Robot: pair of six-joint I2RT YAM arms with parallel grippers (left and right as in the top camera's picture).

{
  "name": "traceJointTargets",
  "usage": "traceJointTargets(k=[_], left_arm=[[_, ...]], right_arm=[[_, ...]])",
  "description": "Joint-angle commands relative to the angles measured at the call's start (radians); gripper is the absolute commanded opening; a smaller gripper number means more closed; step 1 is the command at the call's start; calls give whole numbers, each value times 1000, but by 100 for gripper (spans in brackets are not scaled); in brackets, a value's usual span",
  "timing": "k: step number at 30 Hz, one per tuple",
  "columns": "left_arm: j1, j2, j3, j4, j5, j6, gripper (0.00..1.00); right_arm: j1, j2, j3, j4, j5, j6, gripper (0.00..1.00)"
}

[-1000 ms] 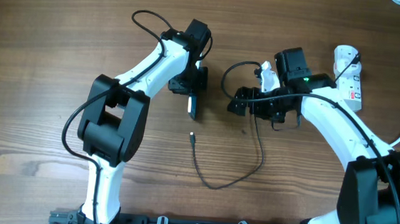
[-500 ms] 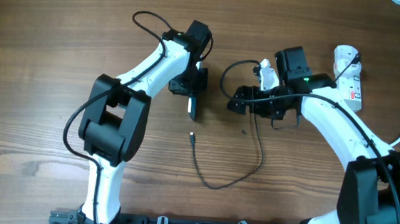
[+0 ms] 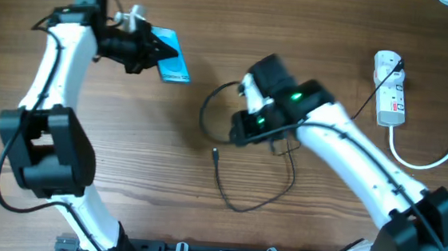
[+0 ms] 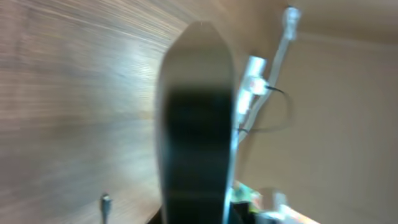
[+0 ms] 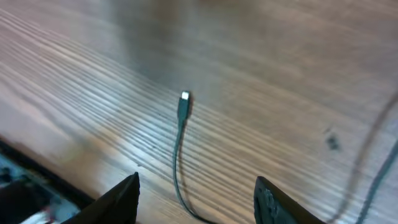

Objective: Plug charger to phone and switch on socket
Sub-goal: 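Grasp the USB-C plug of the black cable with the right gripper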

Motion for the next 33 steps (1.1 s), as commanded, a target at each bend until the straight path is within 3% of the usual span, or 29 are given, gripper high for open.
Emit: traceJointTargets(k=[1, 8, 12, 16, 18, 24, 29, 31, 33], left_arm=[[64, -13, 4, -72, 181, 143, 4], [109, -13, 4, -159, 181, 252, 4], [109, -13, 4, -159, 181, 254, 4], [109, -13, 4, -158, 181, 254, 4], [109, -13, 4, -158, 181, 254, 4], [109, -13, 4, -159, 163, 254, 4], [109, -13, 4, -159, 162, 254, 4], [109, -13, 4, -159, 162, 254, 4], [109, -13, 4, -159, 162, 254, 4]], right_arm=[[161, 99, 10, 11, 221, 167, 59], [288, 370, 10, 72, 221, 208, 50], [270, 407, 10, 28, 219, 209, 31], [193, 407, 10, -137, 443, 270, 31], [145, 407, 10, -148, 467, 257, 32], [14, 407, 10, -92, 271, 259, 39], [13, 407, 10, -89, 140, 270, 56], [12, 407, 10, -89, 153, 302, 53], [13, 407, 6, -90, 151, 343, 40]])
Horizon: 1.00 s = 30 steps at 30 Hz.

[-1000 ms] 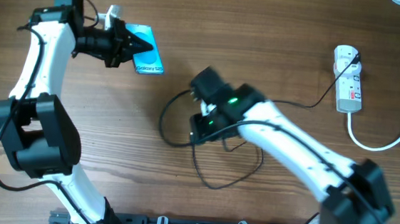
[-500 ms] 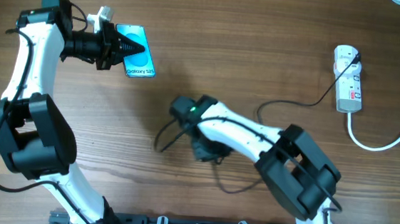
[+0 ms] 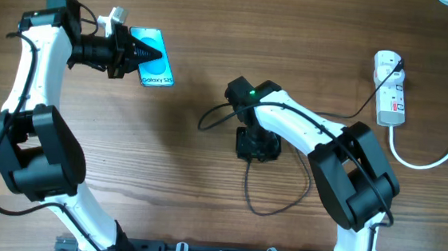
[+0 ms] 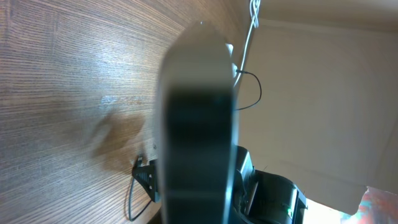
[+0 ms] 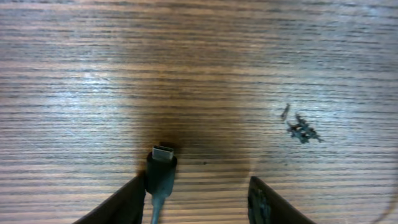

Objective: Plug charger to phone and switch on socket
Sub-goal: 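Grasp the USB-C plug of the black cable with the right gripper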

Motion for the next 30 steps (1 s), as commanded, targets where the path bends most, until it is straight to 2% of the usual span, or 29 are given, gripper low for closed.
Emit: traceJointTargets(k=[1, 3, 8, 13, 15, 17, 18, 23, 30], left_arm=[[1, -13, 4, -3, 27, 26, 4], [1, -13, 4, -3, 27, 26, 4], [1, -13, 4, -3, 27, 26, 4], [1, -13, 4, -3, 27, 26, 4], [1, -13, 4, -3, 27, 26, 4], [1, -13, 4, -3, 27, 26, 4], [1, -13, 4, -3, 27, 26, 4], [1, -13, 4, -3, 27, 26, 4], [1, -13, 4, -3, 19, 26, 4]], right_arm=[[7, 32, -21, 4, -16, 85, 34], [10, 32, -39, 12, -17, 110, 34], [12, 32, -52, 7, -96, 110, 43], [33, 32, -57, 6, -100, 111, 42], [35, 32, -57, 6, -98, 111, 37], [36, 32, -57, 17, -89, 110, 24], [36, 32, -57, 19, -88, 111, 22], [36, 32, -59, 50, -42, 110, 18], [36, 32, -59, 99, -34, 110, 20]])
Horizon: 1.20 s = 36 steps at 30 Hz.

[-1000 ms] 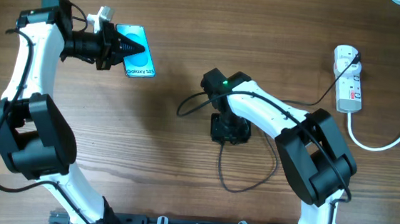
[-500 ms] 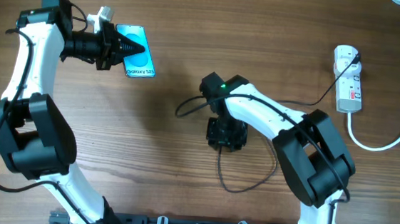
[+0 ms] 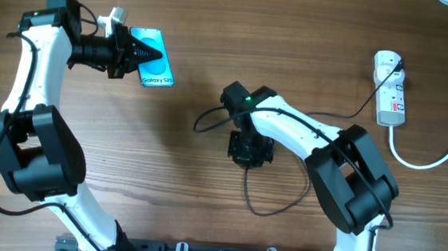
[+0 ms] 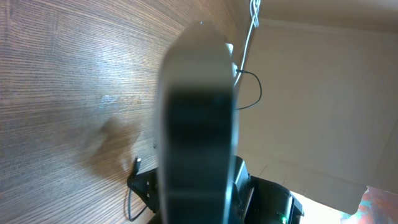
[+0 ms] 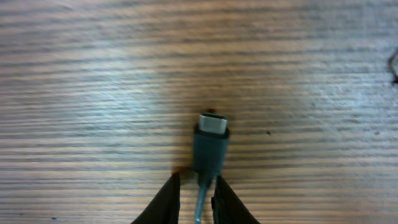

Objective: Plug charger to phone and switch on socket
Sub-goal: 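Grasp the USB-C plug of the black cable with the right gripper, then lift the plug and carry it toward the phone's bottom port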

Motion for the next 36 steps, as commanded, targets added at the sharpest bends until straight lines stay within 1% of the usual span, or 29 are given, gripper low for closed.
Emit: traceJointTargets(k=[1, 5, 8, 12, 21, 24, 26, 27, 29, 30, 31, 34, 36], left_arm=[[1, -13, 4, 0, 7, 23, 4], [1, -13, 4, 0, -6, 23, 4], [1, -13, 4, 0, -6, 23, 4], [1, -13, 4, 0, -6, 23, 4], [1, -13, 4, 0, -6, 23, 4], [1, -13, 4, 0, -6, 23, 4], [1, -13, 4, 0, -6, 23, 4], [1, -13, 4, 0, -6, 23, 4], [1, -13, 4, 0, -6, 23, 4], [1, -13, 4, 0, -6, 23, 4], [1, -13, 4, 0, -6, 23, 4], [1, -13, 4, 0, -6, 23, 4], [1, -13, 4, 0, -6, 23, 4]], right_arm=[[3, 42, -27, 50, 77, 6, 20], [3, 42, -27, 48, 82, 6, 19], [3, 42, -27, 47, 111, 6, 21], [3, 42, -27, 21, 112, -21, 17], [3, 42, -27, 31, 152, -20, 18], [3, 42, -27, 23, 153, -21, 19], [3, 42, -27, 24, 153, -20, 23], [3, 42, -27, 25, 153, -20, 23], [3, 42, -27, 26, 153, -20, 21], [3, 42, -27, 25, 152, -21, 18], [3, 42, -27, 23, 152, -21, 13], [3, 42, -27, 14, 152, -21, 10], [3, 42, -27, 0, 151, -21, 10]])
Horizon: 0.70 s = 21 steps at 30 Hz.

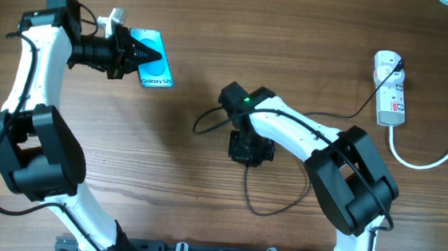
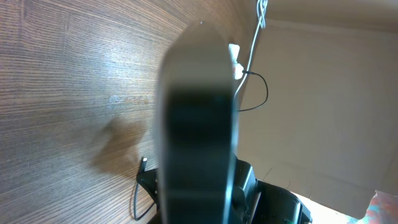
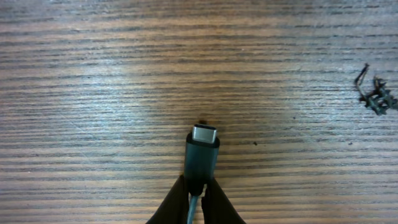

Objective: Plug charger to phone and switch on socket
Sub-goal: 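Lift the plug and carry it toward the phone's bottom port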

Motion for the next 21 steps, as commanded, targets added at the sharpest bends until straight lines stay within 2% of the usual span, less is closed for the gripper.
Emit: traceJointTargets(k=[1, 5, 8, 9, 10, 13, 15, 18, 21], left_arm=[[1, -13, 4, 0, 21, 23, 4], [1, -13, 4, 1, 21, 23, 4], [2, -13, 4, 8, 33, 23, 4], [3, -13, 4, 20, 63, 24, 4], [3, -13, 4, 36, 108, 27, 4], [3, -15, 4, 35, 260, 139, 4], [3, -15, 4, 7, 332, 202, 4], [3, -15, 4, -79, 415, 319, 4], [1, -15, 4, -177, 479, 433, 4]], right_arm=[[-5, 47, -27, -2, 85, -6, 10], [-5, 47, -27, 8, 85, -50, 4], [-7, 47, -20, 22, 39, -223, 4], [-11, 42, -13, 14, 4, -243, 4], [-17, 9, -12, 37, -73, -335, 4], [-23, -141, -12, 75, -168, -453, 4], [-28, -316, -12, 79, -214, -498, 4], [-27, -483, -12, 89, -365, -572, 4], [-27, -584, -12, 96, -472, -579, 4]])
